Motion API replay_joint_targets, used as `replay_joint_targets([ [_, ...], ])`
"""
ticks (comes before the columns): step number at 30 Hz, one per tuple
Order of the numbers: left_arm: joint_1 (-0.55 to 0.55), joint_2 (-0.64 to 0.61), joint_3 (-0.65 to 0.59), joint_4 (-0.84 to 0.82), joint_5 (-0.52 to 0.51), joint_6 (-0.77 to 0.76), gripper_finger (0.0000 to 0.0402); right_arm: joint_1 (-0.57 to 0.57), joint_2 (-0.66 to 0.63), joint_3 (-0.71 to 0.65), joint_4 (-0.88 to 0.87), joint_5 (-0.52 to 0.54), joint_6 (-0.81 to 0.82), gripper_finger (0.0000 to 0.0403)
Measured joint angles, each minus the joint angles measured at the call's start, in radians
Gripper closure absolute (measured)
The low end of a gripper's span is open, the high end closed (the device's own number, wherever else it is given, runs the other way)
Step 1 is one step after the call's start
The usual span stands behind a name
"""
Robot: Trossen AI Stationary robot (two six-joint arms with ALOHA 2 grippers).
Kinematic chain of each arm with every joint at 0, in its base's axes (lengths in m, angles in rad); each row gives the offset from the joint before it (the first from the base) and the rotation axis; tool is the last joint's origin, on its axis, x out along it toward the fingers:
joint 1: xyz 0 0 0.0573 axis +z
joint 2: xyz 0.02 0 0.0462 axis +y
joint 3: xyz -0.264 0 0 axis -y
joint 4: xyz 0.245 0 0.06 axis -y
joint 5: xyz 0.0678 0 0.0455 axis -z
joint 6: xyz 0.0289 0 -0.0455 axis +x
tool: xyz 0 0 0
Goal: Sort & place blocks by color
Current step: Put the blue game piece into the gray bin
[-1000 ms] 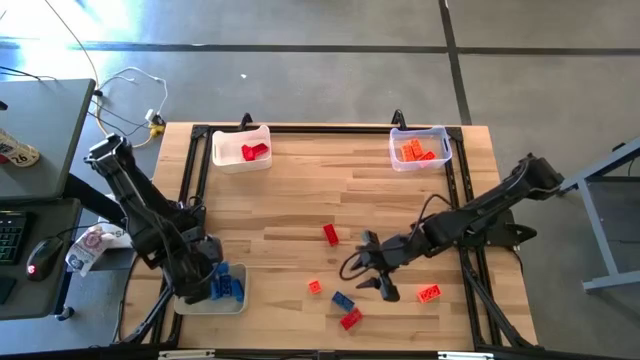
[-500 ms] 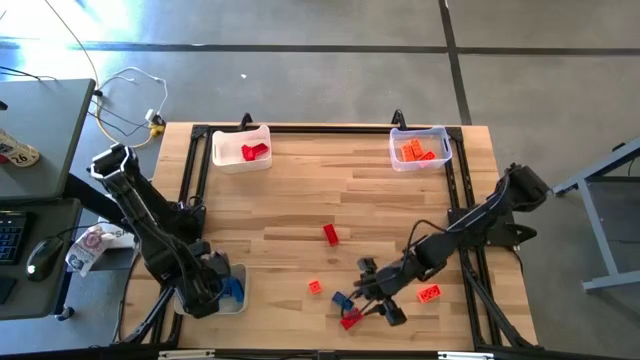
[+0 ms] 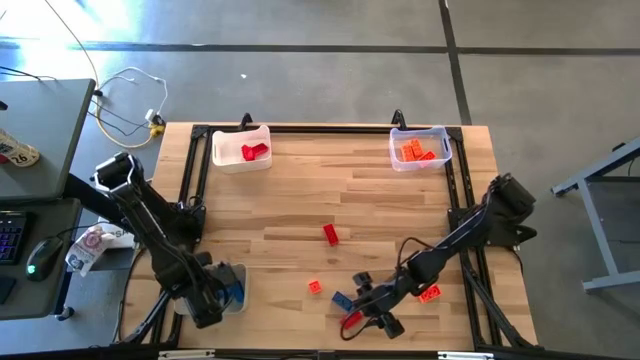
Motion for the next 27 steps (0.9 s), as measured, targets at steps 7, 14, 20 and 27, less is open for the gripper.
replay_joint_targets([
  [7, 0.0, 0.033, 0.0, 0.0, 0.026, 0.0, 0.0317, 0.0, 0.052, 0.0, 0.032, 0.006, -0.003, 0.0187],
  [14, -0.002, 0.061, 0.0, -0.001, 0.042, 0.0, 0.0291, 0.0, 0.075, 0.0, 0.032, 0.023, -0.013, 0.0187],
  [20, -0.002, 0.061, 0.0, -0.002, 0.045, -0.039, 0.0262, 0.0, 0.075, 0.0, 0.03, 0.024, -0.025, 0.0187],
  [27, -0.002, 0.061, 0.0, -0.003, 0.09, -0.028, 0.0241, 0.0, 0.078, 0.0, 0.008, 0.027, -0.025, 0.0187],
])
